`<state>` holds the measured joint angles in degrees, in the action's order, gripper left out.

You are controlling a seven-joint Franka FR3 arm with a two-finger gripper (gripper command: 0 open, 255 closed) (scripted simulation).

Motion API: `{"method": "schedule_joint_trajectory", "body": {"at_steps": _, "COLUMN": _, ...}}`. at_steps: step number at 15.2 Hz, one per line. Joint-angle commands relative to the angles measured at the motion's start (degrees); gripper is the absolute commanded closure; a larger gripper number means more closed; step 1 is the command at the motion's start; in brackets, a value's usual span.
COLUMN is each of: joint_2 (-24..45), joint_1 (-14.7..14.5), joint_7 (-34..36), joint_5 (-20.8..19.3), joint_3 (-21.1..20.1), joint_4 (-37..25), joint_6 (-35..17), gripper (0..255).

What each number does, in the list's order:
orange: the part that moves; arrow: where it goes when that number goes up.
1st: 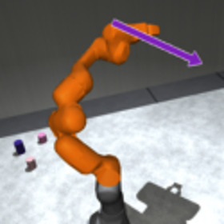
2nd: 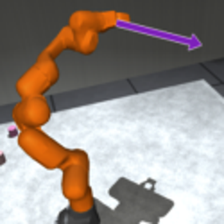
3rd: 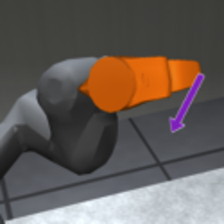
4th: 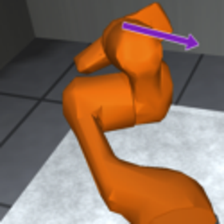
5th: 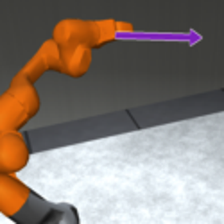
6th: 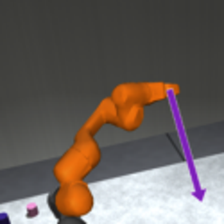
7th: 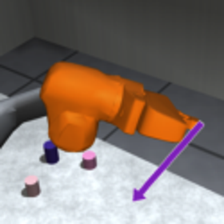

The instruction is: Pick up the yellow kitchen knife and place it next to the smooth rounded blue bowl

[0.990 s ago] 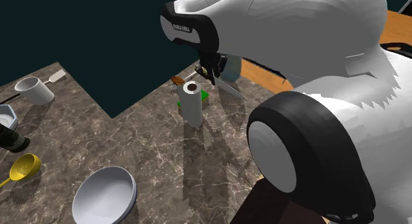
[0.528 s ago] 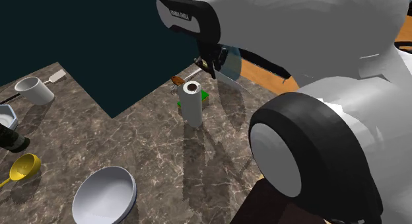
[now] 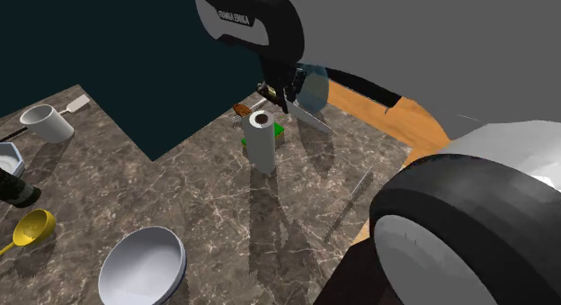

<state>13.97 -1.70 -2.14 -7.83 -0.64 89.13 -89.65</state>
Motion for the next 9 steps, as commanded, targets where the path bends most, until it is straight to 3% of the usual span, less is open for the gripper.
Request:
{"method": "schedule_joint_trajectory", "body": {"at_steps": 1, "joint_2": -4.1, "joint_1": -0.9, "joint_7": 1.8, "joint_5": 0.3, "joint_3": -0.7, "joint_4": 5.6, "joint_6": -1.2, "gripper": 255}}
{"method": "schedule_joint_trajectory", "body": {"at_steps": 9, "joint_2": -17.1, "joint_1": -4.8, "joint_7": 9.1, "joint_5": 2.6, "joint_3": -4.2, "joint_4": 21.7, "joint_6": -3.6, "gripper": 255}}
